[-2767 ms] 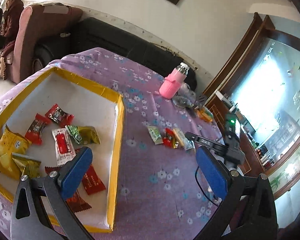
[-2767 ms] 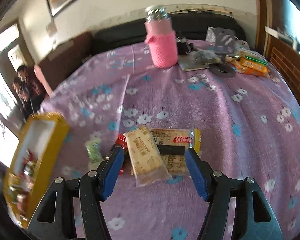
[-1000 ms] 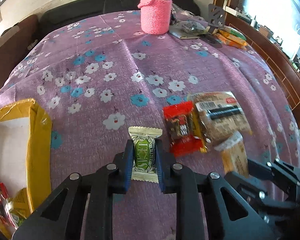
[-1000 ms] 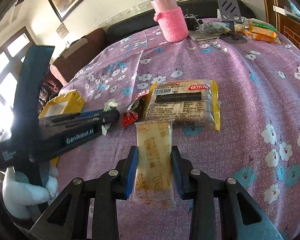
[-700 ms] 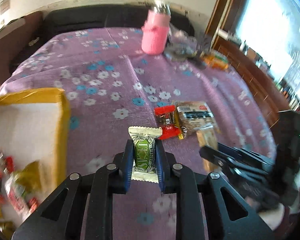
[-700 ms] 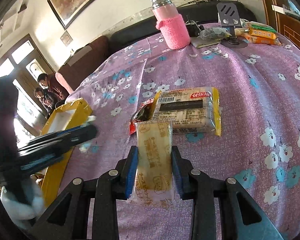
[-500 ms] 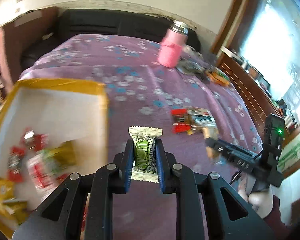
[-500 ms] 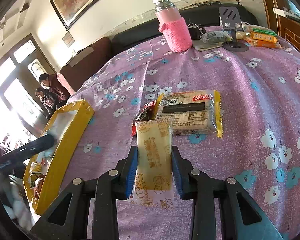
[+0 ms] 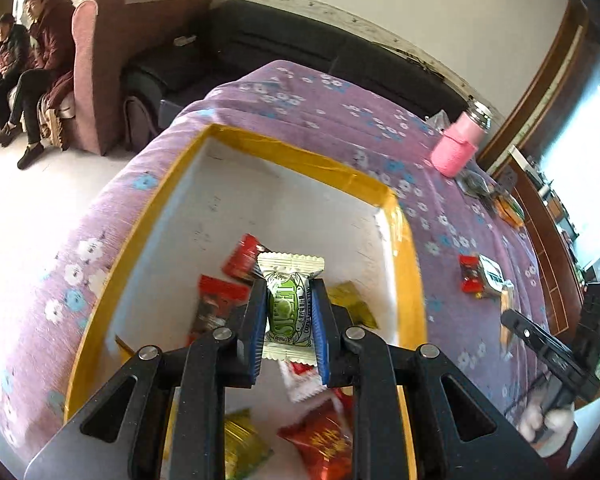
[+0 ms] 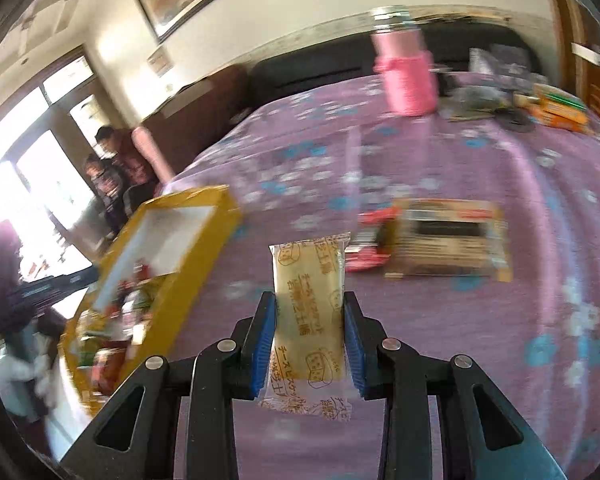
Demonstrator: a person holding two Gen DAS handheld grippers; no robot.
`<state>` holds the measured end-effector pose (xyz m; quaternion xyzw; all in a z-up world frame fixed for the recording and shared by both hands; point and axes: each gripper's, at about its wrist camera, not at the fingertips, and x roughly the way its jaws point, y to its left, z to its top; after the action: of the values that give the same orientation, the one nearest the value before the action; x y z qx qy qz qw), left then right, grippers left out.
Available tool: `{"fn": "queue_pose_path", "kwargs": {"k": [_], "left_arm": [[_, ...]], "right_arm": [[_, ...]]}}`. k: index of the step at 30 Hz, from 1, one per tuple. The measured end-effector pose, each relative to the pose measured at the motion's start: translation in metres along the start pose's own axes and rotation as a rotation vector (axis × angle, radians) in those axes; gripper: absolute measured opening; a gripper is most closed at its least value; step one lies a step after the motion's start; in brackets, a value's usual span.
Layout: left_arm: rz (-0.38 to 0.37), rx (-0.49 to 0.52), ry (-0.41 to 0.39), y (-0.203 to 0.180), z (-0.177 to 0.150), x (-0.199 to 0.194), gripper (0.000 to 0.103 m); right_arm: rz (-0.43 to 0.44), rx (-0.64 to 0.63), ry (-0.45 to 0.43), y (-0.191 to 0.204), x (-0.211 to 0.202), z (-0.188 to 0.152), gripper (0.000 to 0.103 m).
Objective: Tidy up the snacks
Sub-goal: 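Carry both snacks over the white tray and open both tools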
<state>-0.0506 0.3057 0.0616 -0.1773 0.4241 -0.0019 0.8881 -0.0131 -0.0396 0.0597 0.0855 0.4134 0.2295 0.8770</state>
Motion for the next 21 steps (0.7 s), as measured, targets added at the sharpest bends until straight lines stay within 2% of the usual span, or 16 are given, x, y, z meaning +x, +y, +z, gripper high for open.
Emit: {"fn": "queue_pose_path", "kwargs": {"k": [5,9,13,18,19,21], "left_arm": [[0.011,-0.01,0.005,0.014,-0.002,0.006,0.018],[-0.001,-0.027,0.02,0.025,-0.006,0.01,0.018],[-0.017,-0.035,0.031,0.03,-0.008,0.013,0.018],[-0.04,-0.046,0.0,0.036,-0.012,0.001,0.02],[-0.04,-0.045,-0.006,0.036,-0.012,-0.001,0.022],[-0.039,-0.05,-0.025,0.038,-0.013,-0.007,0.034]], "right_arm": [[0.134,-0.054,0.092,0.063,0.024,0.013,0.033],[0.186,-0.106,0.151,0.111,0.046,0.016,0.033],[0.181,-0.185,0.2,0.154,0.075,0.016,0.033],[0.145,-0.218,0.255,0.176,0.111,0.013,0.033],[0.135,-0.222,0.255,0.178,0.117,0.012,0.035],[0.108,-0.23,0.243,0.178,0.122,0.013,0.036]]}}
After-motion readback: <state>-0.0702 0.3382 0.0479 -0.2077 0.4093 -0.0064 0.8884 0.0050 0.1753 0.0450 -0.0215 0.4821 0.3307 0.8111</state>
